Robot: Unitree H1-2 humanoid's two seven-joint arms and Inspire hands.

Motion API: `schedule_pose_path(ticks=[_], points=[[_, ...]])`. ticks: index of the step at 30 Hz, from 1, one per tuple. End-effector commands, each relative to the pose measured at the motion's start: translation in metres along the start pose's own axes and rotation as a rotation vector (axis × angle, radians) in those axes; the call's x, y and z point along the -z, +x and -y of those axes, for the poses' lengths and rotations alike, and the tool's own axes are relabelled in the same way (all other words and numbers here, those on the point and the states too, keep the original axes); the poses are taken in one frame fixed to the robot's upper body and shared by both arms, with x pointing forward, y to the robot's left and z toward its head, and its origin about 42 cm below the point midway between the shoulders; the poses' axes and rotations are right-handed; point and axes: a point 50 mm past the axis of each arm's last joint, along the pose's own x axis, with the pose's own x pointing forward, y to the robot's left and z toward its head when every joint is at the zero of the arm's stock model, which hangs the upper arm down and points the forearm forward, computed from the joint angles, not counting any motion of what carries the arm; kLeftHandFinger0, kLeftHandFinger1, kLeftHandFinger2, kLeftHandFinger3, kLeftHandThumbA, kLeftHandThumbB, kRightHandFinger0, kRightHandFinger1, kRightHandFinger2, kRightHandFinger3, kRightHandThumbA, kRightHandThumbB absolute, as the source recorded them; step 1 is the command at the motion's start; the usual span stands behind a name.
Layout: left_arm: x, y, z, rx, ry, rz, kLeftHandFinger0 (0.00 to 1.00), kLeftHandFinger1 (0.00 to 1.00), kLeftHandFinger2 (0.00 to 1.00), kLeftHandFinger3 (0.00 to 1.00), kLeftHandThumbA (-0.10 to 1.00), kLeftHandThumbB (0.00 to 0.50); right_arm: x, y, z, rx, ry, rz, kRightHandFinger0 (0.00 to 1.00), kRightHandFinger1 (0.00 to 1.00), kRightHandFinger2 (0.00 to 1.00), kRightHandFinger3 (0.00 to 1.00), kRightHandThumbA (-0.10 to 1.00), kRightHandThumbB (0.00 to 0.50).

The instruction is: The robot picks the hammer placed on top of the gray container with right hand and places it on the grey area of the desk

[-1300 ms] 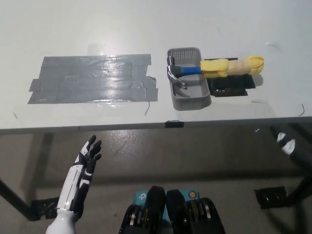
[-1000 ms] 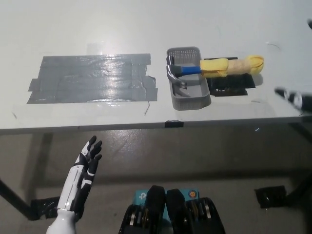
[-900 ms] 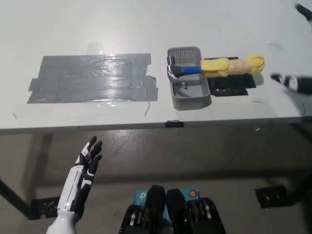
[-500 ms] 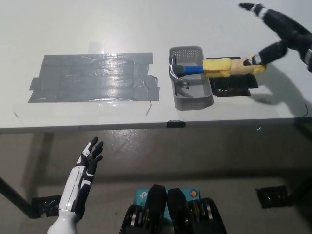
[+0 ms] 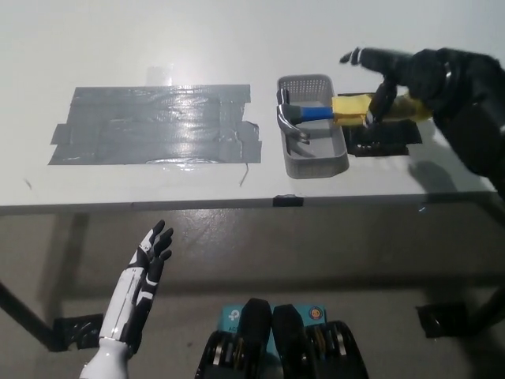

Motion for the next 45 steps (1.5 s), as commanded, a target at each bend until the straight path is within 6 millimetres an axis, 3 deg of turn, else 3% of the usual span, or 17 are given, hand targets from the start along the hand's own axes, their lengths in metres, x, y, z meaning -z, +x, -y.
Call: schedule_pose_path(ticks=[1,4,12,25,27,28,29,30,31,32,33,34,35,36,37,39,45], points=[[-0.014,0.006,-0.002,0.020,0.030,0.056,1.00,1.00,1.00,1.00,0.95,0.109,-0.020,-0.006,0.035,0.060,-0.063,0.001,1.00,1.00,1.00,1.00,1.00,0.402],[-0.014,0.006,-0.004,0.018,0.041,0.056,1.00,1.00,1.00,1.00,0.96,0.116,-0.021,-0.001,0.031,0.050,-0.061,0.011,1.00,1.00,1.00,1.00,1.00,0.396],[-0.013,0.004,-0.005,0.015,0.032,0.053,1.00,1.00,1.00,1.00,0.96,0.103,-0.015,0.008,0.022,0.034,-0.046,-0.025,1.00,1.00,1.00,1.00,1.00,0.443],[-0.014,0.006,-0.004,0.025,0.042,0.059,1.00,1.00,1.00,1.00,0.95,0.095,-0.015,0.009,0.021,0.041,-0.015,-0.013,1.00,1.00,1.00,1.00,1.00,0.423],[-0.014,0.006,-0.004,0.027,0.043,0.058,1.00,1.00,1.00,1.00,0.96,0.098,-0.017,0.012,0.019,0.070,0.010,0.000,1.00,1.00,1.00,1.00,1.00,0.385],[-0.014,0.006,-0.004,0.029,0.044,0.059,1.00,1.00,1.00,1.00,0.96,0.100,-0.017,0.014,0.017,0.113,0.027,0.003,1.00,1.00,1.00,1.00,0.92,0.359],[-0.014,0.006,-0.004,0.029,0.043,0.059,1.00,1.00,1.00,1.00,0.96,0.101,-0.017,0.015,0.016,0.139,0.023,0.002,1.00,1.00,1.00,1.00,0.79,0.280],[-0.015,0.006,-0.004,0.029,0.042,0.058,1.00,1.00,1.00,1.00,0.96,0.102,-0.018,0.017,0.012,0.206,0.024,0.001,1.00,1.00,1.00,1.00,0.56,0.220],[-0.015,0.006,-0.004,0.030,0.042,0.058,1.00,1.00,1.00,1.00,0.96,0.102,-0.018,0.017,0.011,0.223,0.030,0.000,0.96,1.00,1.00,1.00,0.44,0.232],[-0.016,0.007,-0.005,0.033,0.041,0.060,1.00,1.00,1.00,1.00,0.96,0.104,-0.015,0.018,0.006,0.288,0.031,0.016,0.26,0.40,0.54,0.68,0.06,0.217],[-0.016,0.008,-0.005,0.033,0.040,0.063,1.00,1.00,1.00,1.00,0.96,0.103,-0.011,0.019,0.001,0.386,-0.008,0.023,0.01,0.12,0.30,0.41,-0.09,0.235],[-0.017,0.008,-0.005,0.033,0.037,0.062,1.00,1.00,1.00,1.00,0.96,0.104,-0.008,0.019,-0.003,0.424,-0.006,0.035,0.00,0.08,0.31,0.39,-0.10,0.230],[-0.017,0.009,-0.005,0.033,0.038,0.063,1.00,1.00,1.00,1.00,0.96,0.101,-0.006,0.019,-0.005,0.444,0.005,0.046,0.00,0.18,0.49,0.51,-0.10,0.202],[-0.017,0.008,-0.006,0.031,0.041,0.061,1.00,1.00,1.00,1.00,0.96,0.103,-0.002,0.020,-0.010,0.456,0.032,0.063,0.02,0.35,0.71,0.72,-0.10,0.170],[-0.017,0.008,-0.006,0.030,0.039,0.060,1.00,1.00,1.00,1.00,0.96,0.104,0.000,0.020,-0.011,0.467,0.040,0.064,0.05,0.46,0.80,0.87,-0.10,0.165],[-0.017,0.008,-0.006,0.030,0.024,0.057,1.00,1.00,1.00,1.00,0.94,0.086,0.005,0.021,-0.014,0.482,0.062,0.068,0.11,0.54,0.84,0.92,-0.10,0.149],[-0.017,0.008,-0.005,0.032,0.012,0.053,1.00,1.00,1.00,1.00,0.92,0.078,0.008,0.022,-0.018,0.475,0.076,0.059,0.10,0.59,0.91,1.00,-0.10,0.146]])
